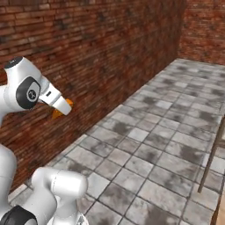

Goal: Take the cheese, fish, and lemon from the fridge and place them on the plate on the dining counter to create an appetizer plate.

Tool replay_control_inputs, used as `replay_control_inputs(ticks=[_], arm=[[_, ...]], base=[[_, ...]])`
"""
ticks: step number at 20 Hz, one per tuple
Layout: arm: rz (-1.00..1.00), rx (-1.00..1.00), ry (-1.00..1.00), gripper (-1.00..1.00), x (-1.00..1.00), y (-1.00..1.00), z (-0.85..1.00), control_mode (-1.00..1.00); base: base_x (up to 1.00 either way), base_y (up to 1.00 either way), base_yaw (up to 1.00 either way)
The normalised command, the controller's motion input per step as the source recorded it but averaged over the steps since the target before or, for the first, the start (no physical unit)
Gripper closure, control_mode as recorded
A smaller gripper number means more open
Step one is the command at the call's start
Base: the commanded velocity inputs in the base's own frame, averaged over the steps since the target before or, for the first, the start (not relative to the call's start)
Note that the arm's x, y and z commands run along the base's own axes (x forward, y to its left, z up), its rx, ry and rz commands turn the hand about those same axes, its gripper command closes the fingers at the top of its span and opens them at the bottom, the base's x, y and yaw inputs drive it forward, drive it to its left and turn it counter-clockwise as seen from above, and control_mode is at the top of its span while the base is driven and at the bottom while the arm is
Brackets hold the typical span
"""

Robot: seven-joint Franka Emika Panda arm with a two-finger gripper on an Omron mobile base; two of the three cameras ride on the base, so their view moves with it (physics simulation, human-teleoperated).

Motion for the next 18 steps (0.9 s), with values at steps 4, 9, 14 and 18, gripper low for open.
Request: replay_control_inputs(ticks=[4,9,14,18], arm=[[0.00,0.00,0.00,1.00,0.00,0.00,0.00,1.00],[0.00,0.00,0.00,1.00,0.00,0.00,0.00,1.00],[0.00,0.00,0.00,1.00,0.00,0.00,0.00,1.00],[0.00,0.00,0.00,1.00,0.00,0.00,0.00,1.00]], base=[[0.68,0.52,-0.59],[0.73,0.57,-0.55],[0.85,0.58,-0.54],[0.90,0.61,-0.53]])
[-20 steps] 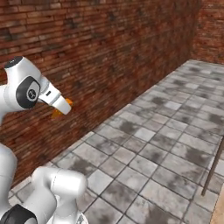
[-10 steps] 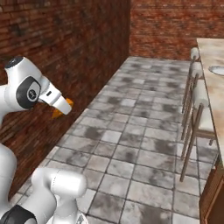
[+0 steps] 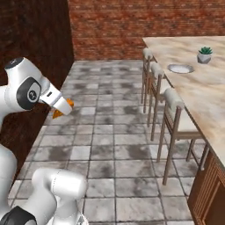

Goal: Take the cheese, fish, and lemon from the fridge and place them on the plate on the dining counter to create an appetizer plate.

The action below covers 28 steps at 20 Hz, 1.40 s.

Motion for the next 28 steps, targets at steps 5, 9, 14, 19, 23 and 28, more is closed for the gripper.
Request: replay_control_inputs(ticks=[5,9,14,19,23,28], arm=[[0.00,0.00,0.00,1.00,0.00,0.00,0.00,1.00],[0.00,0.00,0.00,1.00,0.00,0.00,0.00,1.00],[0.00,0.00,0.00,1.00,0.00,0.00,0.00,1.00],[0.00,0.00,0.00,1.00,0.00,0.00,0.00,1.00],[0.00,0.00,0.00,1.00,0.00,0.00,0.00,1.00],[0.00,0.00,0.00,1.00,0.00,0.00,0.00,1.00]], base=[[0.94,0.65,-0.52],[0.95,0.72,-0.50],[0.97,0.77,-0.48],[1.00,0.79,-0.47],[0.97,0.78,-0.47],[0.94,0.74,-0.46]])
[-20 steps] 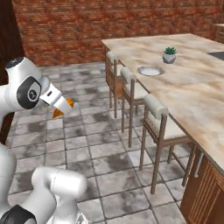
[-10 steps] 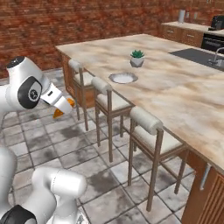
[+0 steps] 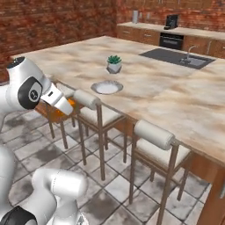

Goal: Take the cheese, fish, and lemon from the fridge and place them on the plate on the dining counter to create an appetizer plate.

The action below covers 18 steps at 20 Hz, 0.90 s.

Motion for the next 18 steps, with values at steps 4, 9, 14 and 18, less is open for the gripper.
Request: replay_control_inputs(ticks=[4,9,14,18], arm=[[0.00,0.00,0.00,1.00,0.00,0.00,0.00,1.00],[0.00,0.00,0.00,1.00,0.00,0.00,0.00,1.00],[0.00,0.00,0.00,1.00,0.00,0.00,0.00,1.00],[0.00,0.00,0.00,1.00,0.00,0.00,0.00,1.00]], base=[[0.95,0.70,-0.46],[0.98,0.61,-0.45],[1.00,0.54,-0.43],[0.92,0.47,-0.40]])
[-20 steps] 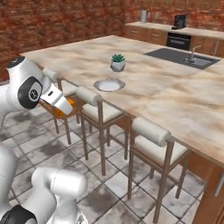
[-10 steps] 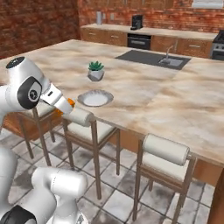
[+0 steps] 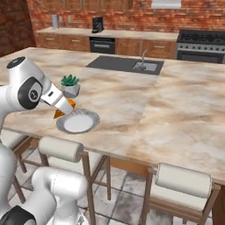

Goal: Take the cheese, fish, and lemon from the fridge and place them on the plate on the dining counter to create an appetizer plate.

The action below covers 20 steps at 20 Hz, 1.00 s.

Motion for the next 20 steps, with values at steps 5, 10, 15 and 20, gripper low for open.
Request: replay_control_inputs(ticks=[5,10,15,20], arm=[[-0.04,0.00,0.01,1.00,0.10,0.05,-0.02,-1.00],[-0.06,0.00,0.01,1.00,0.26,0.05,-0.46,-1.00],[0.00,0.00,0.00,1.00,0.36,0.05,-0.72,-1.00],[0.00,0.00,0.06,1.00,0.69,0.24,-0.77,-1.00]], base=[[0.59,0.34,-0.25],[0.00,0.00,0.00],[0.00,0.00,0.00],[0.00,0.00,0.00]])
